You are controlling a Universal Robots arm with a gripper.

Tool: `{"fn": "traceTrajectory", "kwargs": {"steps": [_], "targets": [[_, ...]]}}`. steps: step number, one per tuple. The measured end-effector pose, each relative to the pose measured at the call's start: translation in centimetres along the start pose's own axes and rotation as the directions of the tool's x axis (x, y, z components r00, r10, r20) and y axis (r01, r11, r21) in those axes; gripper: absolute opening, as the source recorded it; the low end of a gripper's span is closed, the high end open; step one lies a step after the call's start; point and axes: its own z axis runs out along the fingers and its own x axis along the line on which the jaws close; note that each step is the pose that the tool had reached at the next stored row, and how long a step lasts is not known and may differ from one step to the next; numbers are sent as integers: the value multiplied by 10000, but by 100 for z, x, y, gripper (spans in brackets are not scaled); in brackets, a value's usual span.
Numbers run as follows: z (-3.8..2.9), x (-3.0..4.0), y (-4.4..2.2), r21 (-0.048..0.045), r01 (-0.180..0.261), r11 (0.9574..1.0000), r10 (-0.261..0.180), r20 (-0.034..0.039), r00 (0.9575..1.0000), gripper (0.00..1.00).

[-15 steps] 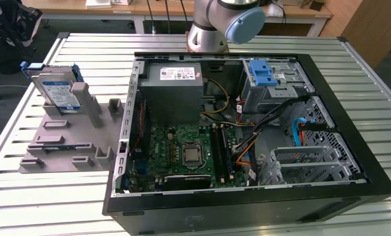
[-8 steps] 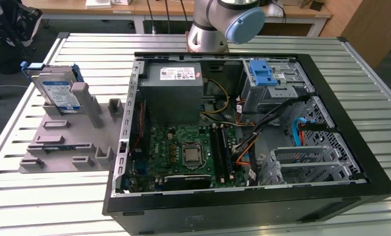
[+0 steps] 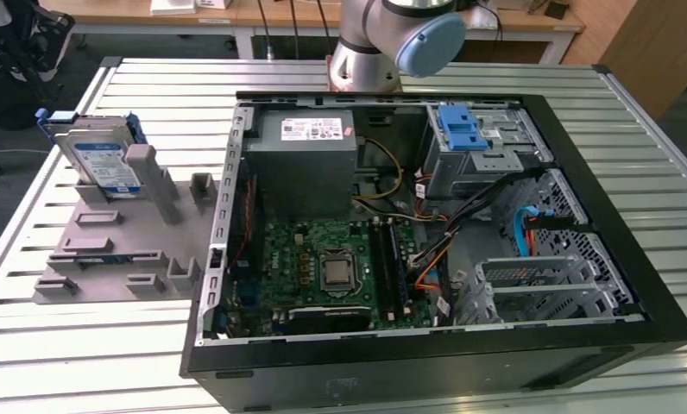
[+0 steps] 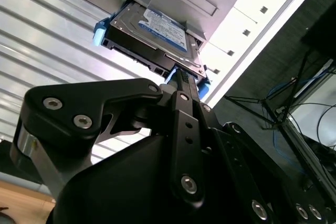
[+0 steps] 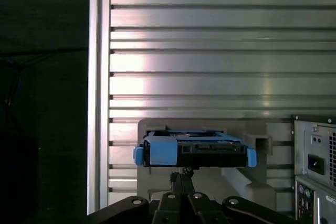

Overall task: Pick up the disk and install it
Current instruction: 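Pick up the disk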

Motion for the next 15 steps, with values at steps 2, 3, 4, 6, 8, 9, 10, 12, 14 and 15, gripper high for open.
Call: {"fn": "traceTrajectory", "kwargs": {"steps": [2, 3, 4, 6, 8, 9, 10, 12, 14, 15], "targets": [[0, 0, 0, 0, 165, 9999, -165, -7, 9999, 11], [0, 0, 0, 1, 232, 9997, -232, -10, 9997, 11], [0, 0, 0, 1, 310, 9995, -310, -13, 9995, 11], [1, 0, 0, 1, 454, 9990, -454, -19, 9990, 11], [1, 0, 0, 1, 586, 9983, -586, -24, 9983, 11], [1, 0, 0, 1, 651, 9979, -651, -27, 9979, 11], [1, 0, 0, 1, 714, 9974, -714, -30, 9974, 11], [1, 0, 0, 1, 838, 9965, -838, -36, 9965, 11], [1, 0, 0, 1, 966, 9953, -966, -41, 9953, 11], [2, 0, 0, 0, 1029, 9947, -1029, -43, 9947, 11]]}}
